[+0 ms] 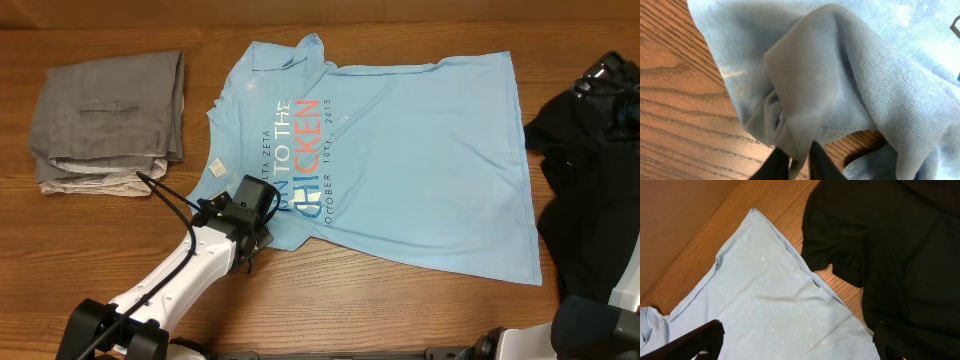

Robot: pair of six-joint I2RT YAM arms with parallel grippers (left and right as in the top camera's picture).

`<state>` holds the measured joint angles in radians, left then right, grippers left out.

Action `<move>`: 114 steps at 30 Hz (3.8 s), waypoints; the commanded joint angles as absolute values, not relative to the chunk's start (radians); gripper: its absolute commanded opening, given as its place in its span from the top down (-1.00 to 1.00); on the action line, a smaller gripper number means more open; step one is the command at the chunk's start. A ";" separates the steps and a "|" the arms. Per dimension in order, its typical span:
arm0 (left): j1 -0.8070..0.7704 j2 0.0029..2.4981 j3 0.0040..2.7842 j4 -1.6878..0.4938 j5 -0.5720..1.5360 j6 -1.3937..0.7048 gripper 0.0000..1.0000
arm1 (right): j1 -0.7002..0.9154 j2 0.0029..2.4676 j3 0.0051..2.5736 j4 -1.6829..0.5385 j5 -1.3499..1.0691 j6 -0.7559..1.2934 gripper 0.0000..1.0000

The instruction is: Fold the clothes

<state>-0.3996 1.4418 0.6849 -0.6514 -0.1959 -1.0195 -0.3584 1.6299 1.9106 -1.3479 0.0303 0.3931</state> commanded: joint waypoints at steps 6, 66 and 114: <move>-0.400 1.424 0.683 -0.689 -0.185 -1.019 0.92 | -0.356 1.620 1.917 -1.345 0.032 0.401 -1.00; -0.642 1.330 0.754 -0.898 0.272 -0.599 0.91 | -0.356 1.620 1.917 -1.345 0.032 0.400 -1.00; -0.645 1.625 0.787 -0.732 0.158 -0.608 0.92 | -0.356 1.620 1.917 -1.345 0.032 0.400 -1.00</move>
